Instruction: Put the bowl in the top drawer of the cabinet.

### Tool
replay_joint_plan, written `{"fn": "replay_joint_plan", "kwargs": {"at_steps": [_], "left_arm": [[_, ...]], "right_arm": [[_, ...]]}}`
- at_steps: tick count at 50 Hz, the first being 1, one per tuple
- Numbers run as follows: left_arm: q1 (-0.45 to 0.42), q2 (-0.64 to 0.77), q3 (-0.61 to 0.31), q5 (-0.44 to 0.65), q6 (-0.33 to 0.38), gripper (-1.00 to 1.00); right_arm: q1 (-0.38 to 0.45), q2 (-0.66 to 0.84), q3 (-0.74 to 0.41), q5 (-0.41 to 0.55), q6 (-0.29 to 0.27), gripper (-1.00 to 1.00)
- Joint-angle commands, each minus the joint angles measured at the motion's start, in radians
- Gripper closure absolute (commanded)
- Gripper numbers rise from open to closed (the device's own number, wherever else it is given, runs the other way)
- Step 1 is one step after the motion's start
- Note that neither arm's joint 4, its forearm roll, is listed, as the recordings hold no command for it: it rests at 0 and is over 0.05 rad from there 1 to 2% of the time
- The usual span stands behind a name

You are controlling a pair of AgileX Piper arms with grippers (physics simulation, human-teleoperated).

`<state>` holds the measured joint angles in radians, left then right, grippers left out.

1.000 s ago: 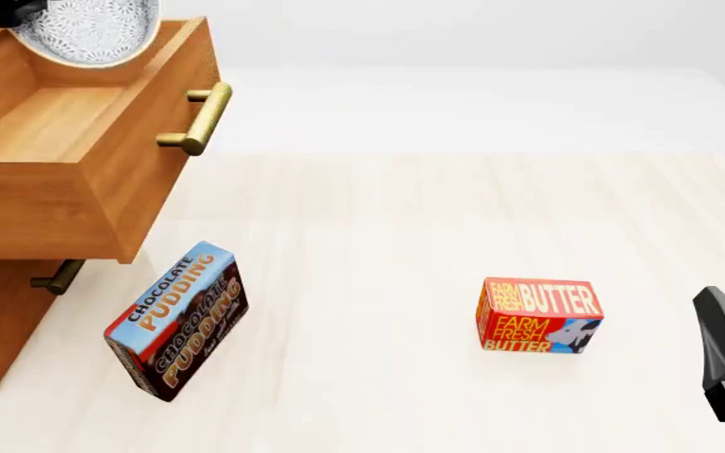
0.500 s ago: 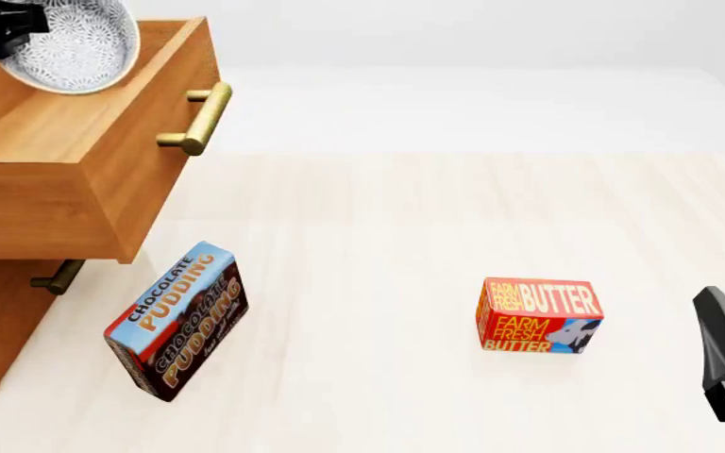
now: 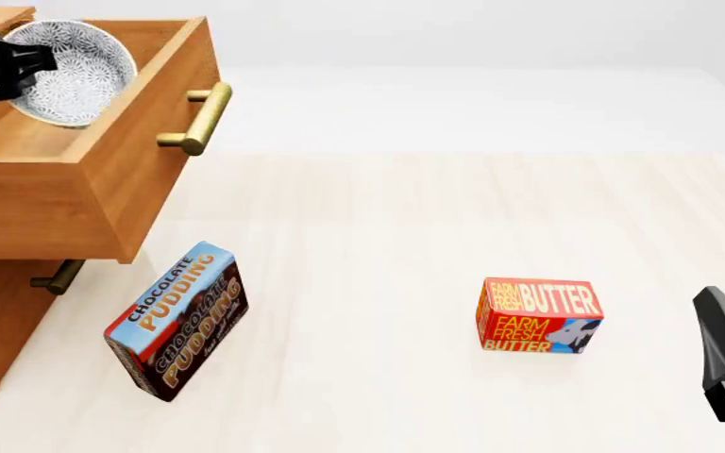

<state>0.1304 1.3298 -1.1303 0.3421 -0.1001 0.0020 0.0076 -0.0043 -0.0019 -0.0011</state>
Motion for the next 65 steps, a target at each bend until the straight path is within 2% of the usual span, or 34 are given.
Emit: {"fn": "replay_joint_plan", "kwargs": {"at_steps": [1,27,28,45,65], "left_arm": [[0.053,0.027,0.008,-0.010,-0.021,1.00],[0.084,0.050,0.014,-0.014,-0.012,1.00],[0.083,0.049,0.013,-0.010,-0.012,-1.00],[0.079,0.032,-0.009,0.001,0.021,-1.00],[0.051,-0.042,-0.090,0.058,0.042,-1.00]], "right_arm": [[0.000,0.000,0.000,0.000,0.000,-1.00],[0.000,0.000,0.000,0.000,0.000,-1.00],[0.000,0.000,0.000,0.000,0.000,-1.00],[0.000,0.000,0.000,0.000,0.000,-1.00],[0.000,0.000,0.000,0.000,0.000,-1.00]]}}
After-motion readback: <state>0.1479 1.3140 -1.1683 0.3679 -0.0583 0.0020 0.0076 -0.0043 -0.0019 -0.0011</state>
